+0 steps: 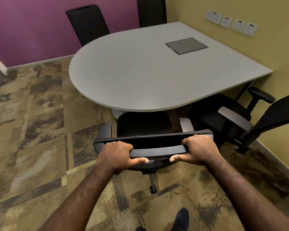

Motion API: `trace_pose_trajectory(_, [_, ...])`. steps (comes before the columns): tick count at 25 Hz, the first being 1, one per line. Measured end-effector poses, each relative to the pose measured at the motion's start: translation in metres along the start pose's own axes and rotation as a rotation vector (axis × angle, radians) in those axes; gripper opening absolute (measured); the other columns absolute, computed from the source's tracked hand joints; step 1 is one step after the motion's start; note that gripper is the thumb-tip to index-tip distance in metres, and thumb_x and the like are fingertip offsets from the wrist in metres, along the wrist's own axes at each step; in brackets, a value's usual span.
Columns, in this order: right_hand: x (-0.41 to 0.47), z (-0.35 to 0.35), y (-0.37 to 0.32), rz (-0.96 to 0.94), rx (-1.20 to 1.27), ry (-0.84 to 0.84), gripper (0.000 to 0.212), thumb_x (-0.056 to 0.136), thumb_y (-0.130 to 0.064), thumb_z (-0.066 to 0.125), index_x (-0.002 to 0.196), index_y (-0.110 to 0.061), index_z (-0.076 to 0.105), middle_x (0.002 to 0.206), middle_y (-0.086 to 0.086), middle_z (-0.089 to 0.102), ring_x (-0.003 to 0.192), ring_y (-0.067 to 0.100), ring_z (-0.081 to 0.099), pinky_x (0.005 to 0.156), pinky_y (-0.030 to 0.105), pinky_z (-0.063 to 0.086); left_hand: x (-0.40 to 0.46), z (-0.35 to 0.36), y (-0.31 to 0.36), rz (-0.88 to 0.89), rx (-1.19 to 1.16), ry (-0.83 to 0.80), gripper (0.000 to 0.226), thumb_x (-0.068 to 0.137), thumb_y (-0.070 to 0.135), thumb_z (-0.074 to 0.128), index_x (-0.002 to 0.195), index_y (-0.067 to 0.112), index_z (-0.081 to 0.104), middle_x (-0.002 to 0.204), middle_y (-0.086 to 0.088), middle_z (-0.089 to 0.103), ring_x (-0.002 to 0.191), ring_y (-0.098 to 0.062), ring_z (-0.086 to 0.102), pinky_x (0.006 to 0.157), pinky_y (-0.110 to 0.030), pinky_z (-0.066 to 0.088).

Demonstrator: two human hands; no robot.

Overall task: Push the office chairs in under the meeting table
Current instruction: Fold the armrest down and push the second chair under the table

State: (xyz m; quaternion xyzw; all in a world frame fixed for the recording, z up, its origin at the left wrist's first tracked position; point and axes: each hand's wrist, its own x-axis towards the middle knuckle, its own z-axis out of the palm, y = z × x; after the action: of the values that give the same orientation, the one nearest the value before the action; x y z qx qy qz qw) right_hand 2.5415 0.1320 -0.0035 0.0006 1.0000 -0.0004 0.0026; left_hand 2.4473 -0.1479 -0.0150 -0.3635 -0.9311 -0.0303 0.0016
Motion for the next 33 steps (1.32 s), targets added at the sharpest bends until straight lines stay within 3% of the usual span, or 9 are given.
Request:
trace_pose_trajectory(6, [0.028,0.005,0.002,-0.001,-0.001,0.039,0.079,0.055,-0.103,0.017,0.052,-0.027,0.037,0.048,-0.013,0.039,0.045,0.005,0.037,0.043,0.024,0.018,0.024,0.001,-0.021,0.025,0.021,0.018,0.073,0.067,0.097,0.018,0.053,0.027,0.035,0.049,0.012,0.039,0.045,-0.002,0.035,0.043,-0.025,0.018])
trace_pose_trajectory(11, [0.076,0.009,0.008,-0.008,0.062,0.063,0.084,0.052,-0.104,0.016,0.054,-0.025,0.044,0.049,-0.011,0.046,0.044,0.006,0.043,0.042,0.024,0.026,0.065,0.003,-0.052,0.016,0.038,0.045,0.077,0.067,0.097,0.019,0.060,0.027,0.050,0.052,0.011,0.046,0.048,-0.006,0.043,0.044,-0.027,0.023])
trace_pose_trajectory(19, [0.144,0.013,0.027,0.021,0.076,0.139,0.081,0.056,-0.102,0.024,0.045,-0.023,0.040,0.038,-0.011,0.037,0.034,0.006,0.036,0.037,0.021,0.022,0.137,0.007,-0.087,0.061,0.069,0.094,0.089,0.067,0.097,0.017,0.072,0.023,0.067,0.055,0.009,0.054,0.050,-0.012,0.048,0.044,-0.025,0.021])
trace_pose_trajectory(33, [0.204,0.006,0.073,-0.005,0.016,0.165,0.080,0.062,-0.099,0.022,0.048,-0.023,0.041,0.043,-0.008,0.040,0.040,0.008,0.034,0.042,0.024,0.020,0.217,0.004,-0.093,0.066,0.006,0.093,0.075,0.067,0.097,0.021,0.054,0.027,0.046,0.047,0.010,0.044,0.044,-0.007,0.042,0.042,-0.025,0.030])
